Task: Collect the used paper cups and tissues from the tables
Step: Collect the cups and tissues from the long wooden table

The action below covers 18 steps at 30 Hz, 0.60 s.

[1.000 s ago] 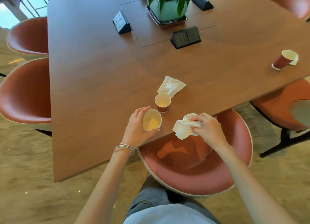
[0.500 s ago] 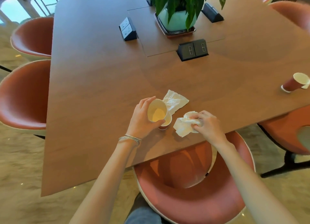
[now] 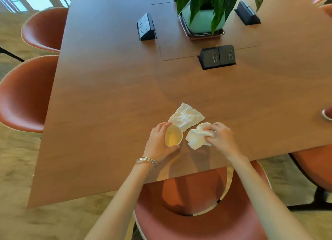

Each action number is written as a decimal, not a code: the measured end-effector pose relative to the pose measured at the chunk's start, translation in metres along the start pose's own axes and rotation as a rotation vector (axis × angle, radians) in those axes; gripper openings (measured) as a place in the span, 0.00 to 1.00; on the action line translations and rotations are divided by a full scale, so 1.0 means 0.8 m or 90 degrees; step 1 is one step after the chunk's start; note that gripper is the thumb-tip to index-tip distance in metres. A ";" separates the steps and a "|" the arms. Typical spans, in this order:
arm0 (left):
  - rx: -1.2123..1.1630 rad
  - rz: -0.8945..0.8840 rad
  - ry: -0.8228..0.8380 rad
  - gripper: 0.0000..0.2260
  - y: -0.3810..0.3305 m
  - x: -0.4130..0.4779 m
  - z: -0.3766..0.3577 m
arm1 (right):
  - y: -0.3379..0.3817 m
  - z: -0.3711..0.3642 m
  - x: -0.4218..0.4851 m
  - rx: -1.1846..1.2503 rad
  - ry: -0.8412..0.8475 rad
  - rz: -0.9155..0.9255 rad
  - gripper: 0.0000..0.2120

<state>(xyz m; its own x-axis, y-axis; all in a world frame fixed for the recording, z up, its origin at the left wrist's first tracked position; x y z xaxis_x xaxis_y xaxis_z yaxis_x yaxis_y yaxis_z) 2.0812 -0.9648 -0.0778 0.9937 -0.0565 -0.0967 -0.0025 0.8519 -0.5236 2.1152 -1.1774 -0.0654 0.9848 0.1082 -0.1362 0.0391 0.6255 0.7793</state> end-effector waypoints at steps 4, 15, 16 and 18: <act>-0.021 0.035 0.005 0.36 0.010 0.011 -0.014 | -0.007 -0.008 0.019 0.006 0.005 0.011 0.14; -0.089 0.101 -0.072 0.33 0.048 0.028 0.001 | -0.016 -0.052 0.100 0.024 -0.015 0.041 0.14; -0.100 0.104 -0.075 0.33 0.052 0.029 0.002 | -0.017 -0.057 0.110 0.021 -0.018 0.043 0.14; -0.119 0.103 -0.076 0.32 0.057 0.030 0.003 | -0.021 -0.068 0.130 0.009 -0.019 0.041 0.14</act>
<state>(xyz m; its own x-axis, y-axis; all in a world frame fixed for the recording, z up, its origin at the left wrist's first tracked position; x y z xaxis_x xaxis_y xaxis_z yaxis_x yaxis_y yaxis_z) 2.1049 -0.9262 -0.1021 0.9849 0.1432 -0.0974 -0.1717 0.7339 -0.6572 2.2078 -1.1347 -0.1257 0.9898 0.1255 -0.0674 -0.0228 0.6066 0.7946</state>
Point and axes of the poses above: each hand's wrist, its own x-axis towards the middle knuckle, its own z-axis out of the back of the hand, y = z × x, the point moved 6 cm from there along x, towards the middle knuckle, and after that the axes turned 15 degrees about x, right-handed, at the moved point
